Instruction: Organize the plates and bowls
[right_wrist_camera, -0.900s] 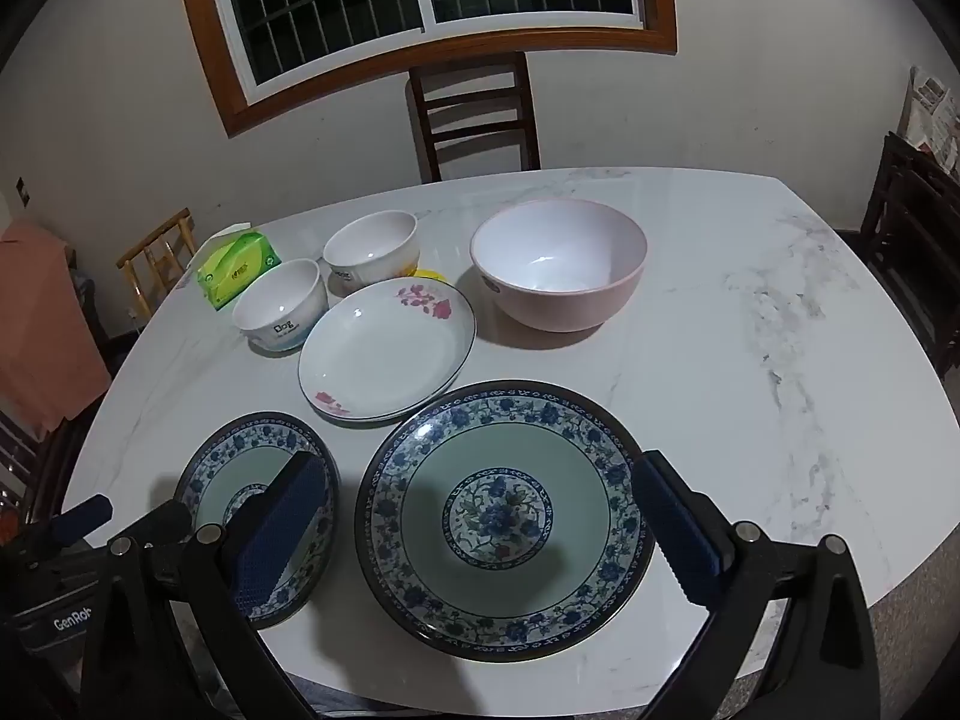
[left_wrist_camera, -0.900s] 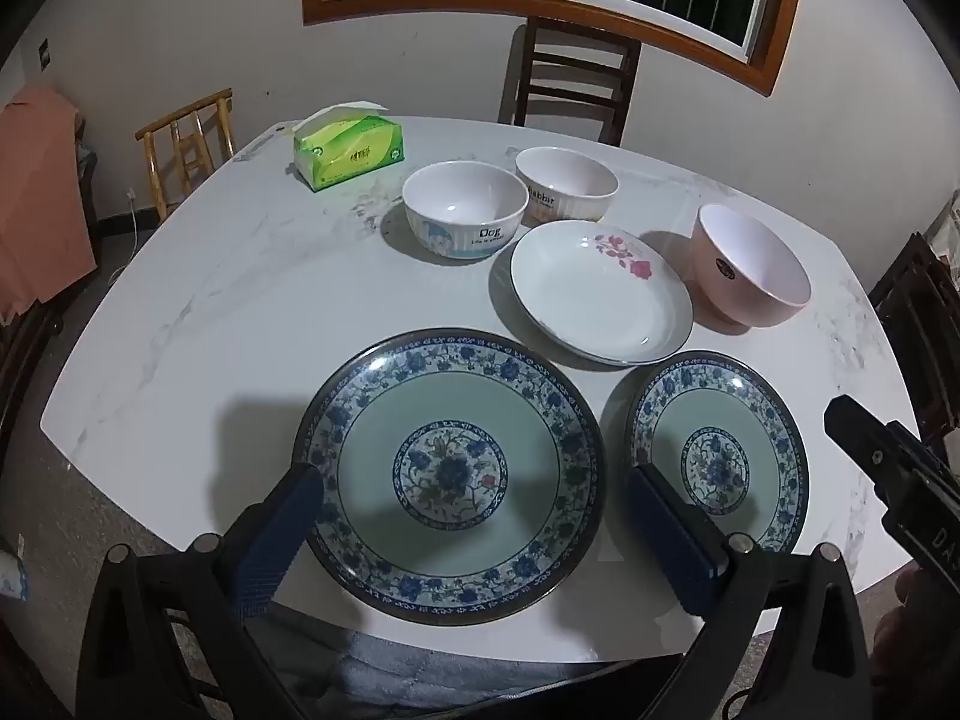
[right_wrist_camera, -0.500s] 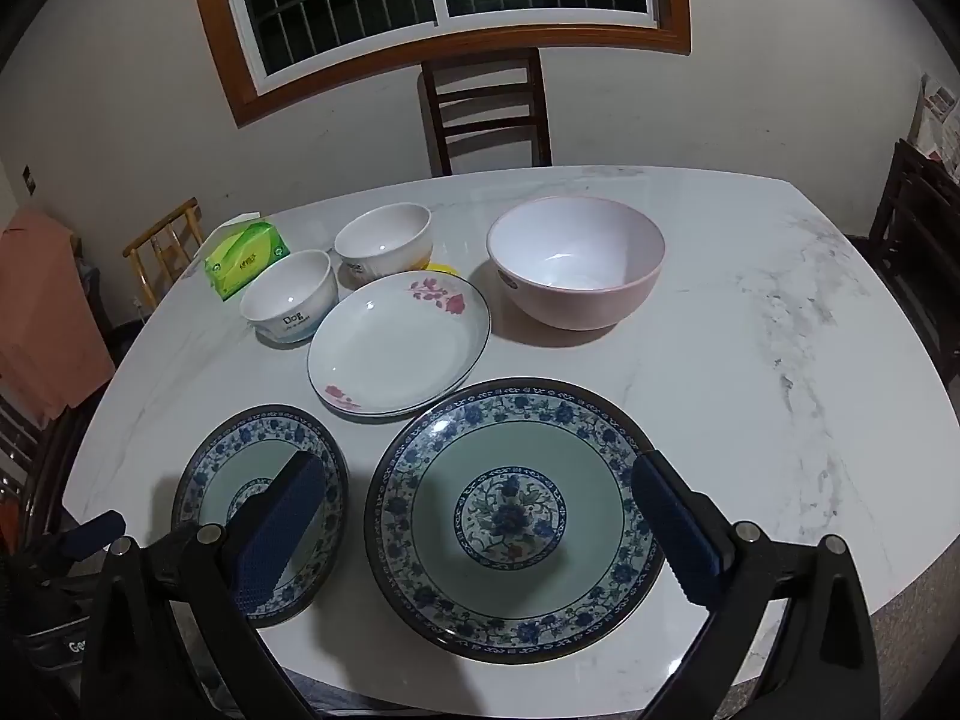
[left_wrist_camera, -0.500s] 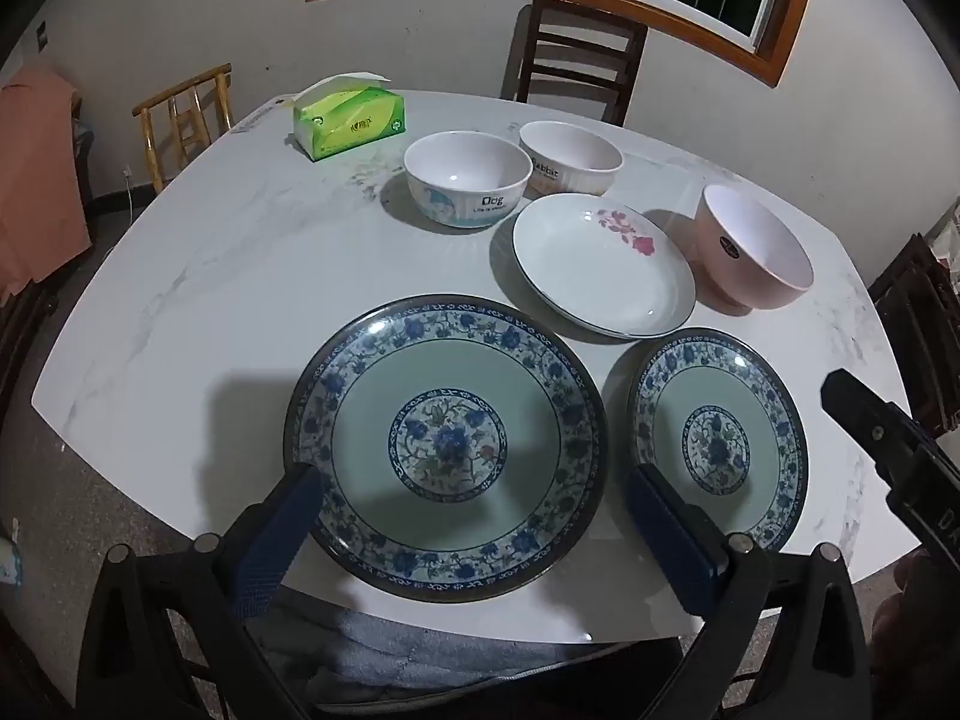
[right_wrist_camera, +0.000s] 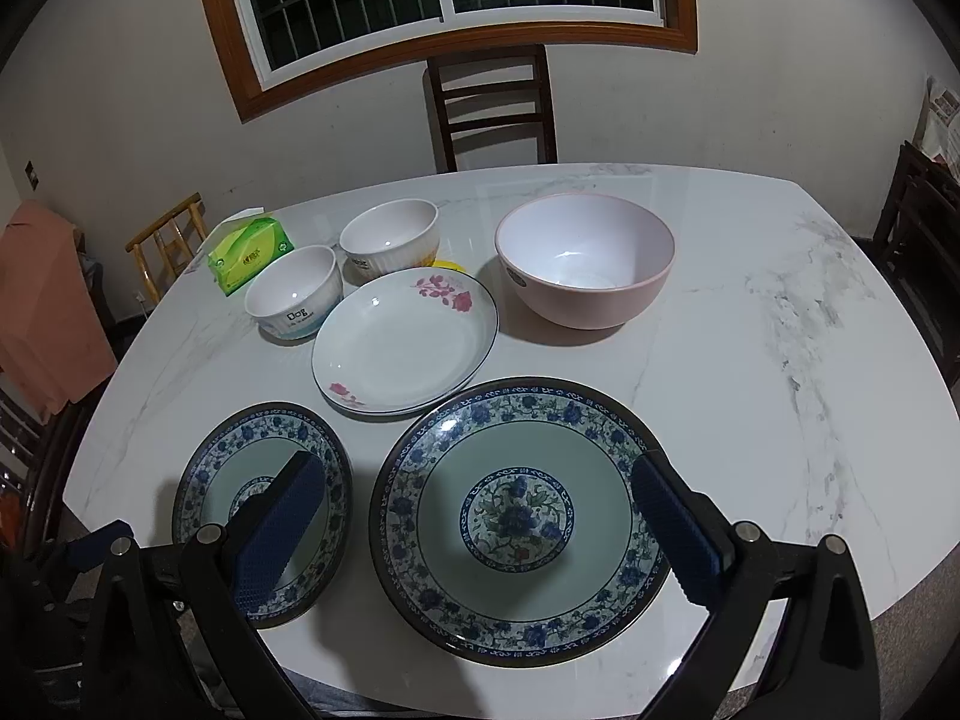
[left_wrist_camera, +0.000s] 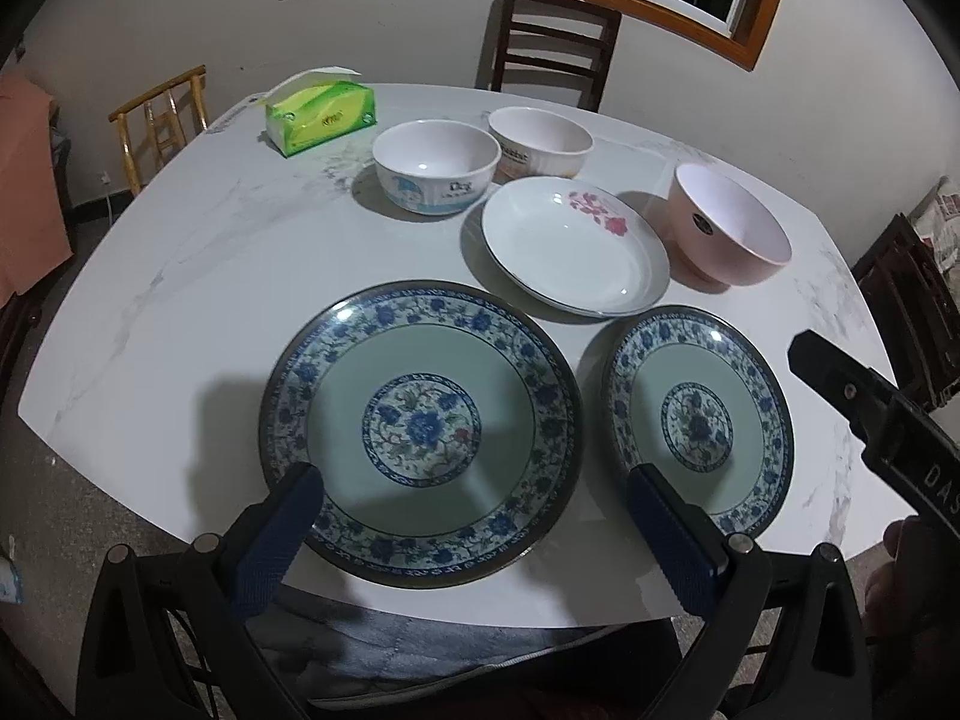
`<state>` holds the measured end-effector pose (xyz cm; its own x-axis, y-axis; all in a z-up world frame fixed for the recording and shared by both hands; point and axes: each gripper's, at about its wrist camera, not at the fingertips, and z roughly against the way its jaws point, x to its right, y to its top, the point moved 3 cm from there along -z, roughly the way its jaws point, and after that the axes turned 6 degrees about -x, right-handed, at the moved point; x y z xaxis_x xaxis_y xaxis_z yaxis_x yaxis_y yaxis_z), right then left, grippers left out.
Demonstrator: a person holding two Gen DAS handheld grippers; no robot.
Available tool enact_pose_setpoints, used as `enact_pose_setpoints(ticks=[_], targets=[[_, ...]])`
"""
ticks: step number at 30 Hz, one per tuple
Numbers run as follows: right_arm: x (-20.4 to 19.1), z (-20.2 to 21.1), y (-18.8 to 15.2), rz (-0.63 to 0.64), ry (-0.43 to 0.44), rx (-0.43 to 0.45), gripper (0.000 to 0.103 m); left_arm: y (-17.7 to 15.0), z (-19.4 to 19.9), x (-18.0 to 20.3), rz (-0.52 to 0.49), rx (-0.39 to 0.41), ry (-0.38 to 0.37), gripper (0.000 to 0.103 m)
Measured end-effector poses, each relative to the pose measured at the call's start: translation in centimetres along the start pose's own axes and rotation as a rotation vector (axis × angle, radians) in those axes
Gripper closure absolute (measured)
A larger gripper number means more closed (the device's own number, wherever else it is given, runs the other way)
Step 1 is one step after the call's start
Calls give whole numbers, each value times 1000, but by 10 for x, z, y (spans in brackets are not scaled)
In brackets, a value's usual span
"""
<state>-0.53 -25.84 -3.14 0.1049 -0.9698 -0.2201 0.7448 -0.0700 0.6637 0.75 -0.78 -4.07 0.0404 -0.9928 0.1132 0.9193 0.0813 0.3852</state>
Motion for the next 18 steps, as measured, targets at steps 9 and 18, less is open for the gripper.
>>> enact_pose_setpoints(ticks=[9, 18], targets=[[0, -3, -1, -1, 2, -3, 2, 2, -1, 3, -6, 9, -18, 0], [0, -5, 1, -1, 5, -1, 2, 4, -3, 6, -27, 2, -6, 0]])
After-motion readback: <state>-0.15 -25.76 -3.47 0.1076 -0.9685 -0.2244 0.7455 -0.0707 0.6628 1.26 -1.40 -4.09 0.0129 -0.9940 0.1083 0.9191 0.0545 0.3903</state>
